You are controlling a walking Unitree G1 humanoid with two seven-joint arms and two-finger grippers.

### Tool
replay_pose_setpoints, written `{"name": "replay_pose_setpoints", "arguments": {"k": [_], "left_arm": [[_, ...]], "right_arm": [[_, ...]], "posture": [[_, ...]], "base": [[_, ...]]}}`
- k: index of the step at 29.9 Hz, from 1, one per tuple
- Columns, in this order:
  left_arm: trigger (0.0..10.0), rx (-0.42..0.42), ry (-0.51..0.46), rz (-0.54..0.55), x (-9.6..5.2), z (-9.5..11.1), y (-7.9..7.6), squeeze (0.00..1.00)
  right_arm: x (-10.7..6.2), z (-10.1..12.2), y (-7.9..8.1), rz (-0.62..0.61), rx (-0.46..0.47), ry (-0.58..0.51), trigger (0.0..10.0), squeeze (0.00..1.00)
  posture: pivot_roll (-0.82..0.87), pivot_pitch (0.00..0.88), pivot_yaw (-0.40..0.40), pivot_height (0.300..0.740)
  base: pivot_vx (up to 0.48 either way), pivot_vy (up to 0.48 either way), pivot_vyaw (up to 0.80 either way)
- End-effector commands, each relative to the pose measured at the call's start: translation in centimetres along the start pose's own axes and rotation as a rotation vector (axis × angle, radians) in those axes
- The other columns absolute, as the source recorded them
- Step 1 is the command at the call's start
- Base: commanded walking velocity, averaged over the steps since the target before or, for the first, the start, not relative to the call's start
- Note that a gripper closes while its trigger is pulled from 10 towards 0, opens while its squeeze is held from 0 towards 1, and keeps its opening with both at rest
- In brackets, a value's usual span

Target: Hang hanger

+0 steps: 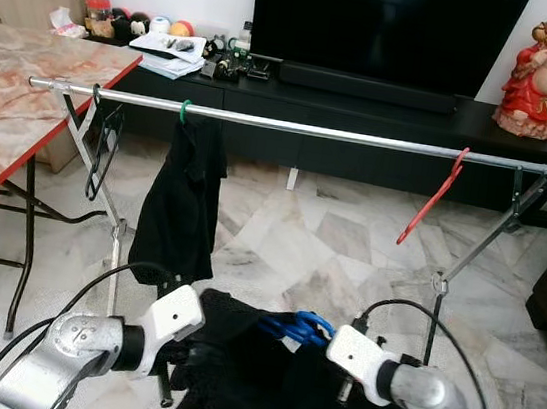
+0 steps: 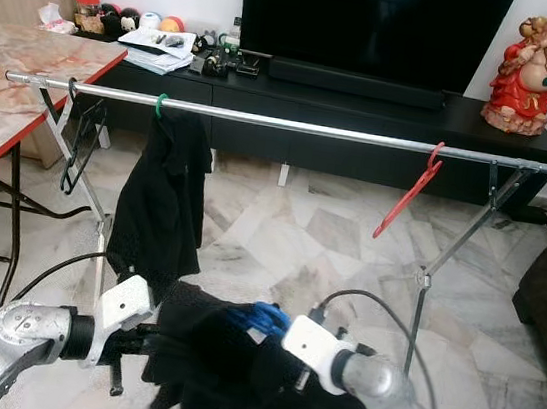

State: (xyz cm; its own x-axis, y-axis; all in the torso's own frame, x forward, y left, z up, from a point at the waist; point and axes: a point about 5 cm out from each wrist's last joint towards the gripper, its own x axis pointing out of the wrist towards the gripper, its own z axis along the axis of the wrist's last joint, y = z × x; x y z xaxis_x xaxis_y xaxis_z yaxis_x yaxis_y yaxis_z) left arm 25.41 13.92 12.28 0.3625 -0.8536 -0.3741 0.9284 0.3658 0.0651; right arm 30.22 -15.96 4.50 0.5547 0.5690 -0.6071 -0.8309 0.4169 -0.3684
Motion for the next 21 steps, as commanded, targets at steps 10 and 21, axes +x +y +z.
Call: {"name": "replay_pose_setpoints", "arguments": {"k": [10,21], "left_arm": [[10.0,-0.015,0.028,-0.173,0.2,1.0,-2.8,0.47],[10.0,0.005,0.066,-0.173,-0.6,1.4,-2.9,1.00]], "right_arm": [[0.8,1.2,0.0,-0.029,0.103,-0.073,0.0,0.00],[1.4,2.4,-0.5,-0.057,0.094,-0.129,0.0,0.00]], "posture": [[0.16,0.028,-0.031,0.740],[0.17,0.015,-0.031,0.740]], "base": [[0.000,0.000,0.00],[0.000,0.000,0.00]]}}
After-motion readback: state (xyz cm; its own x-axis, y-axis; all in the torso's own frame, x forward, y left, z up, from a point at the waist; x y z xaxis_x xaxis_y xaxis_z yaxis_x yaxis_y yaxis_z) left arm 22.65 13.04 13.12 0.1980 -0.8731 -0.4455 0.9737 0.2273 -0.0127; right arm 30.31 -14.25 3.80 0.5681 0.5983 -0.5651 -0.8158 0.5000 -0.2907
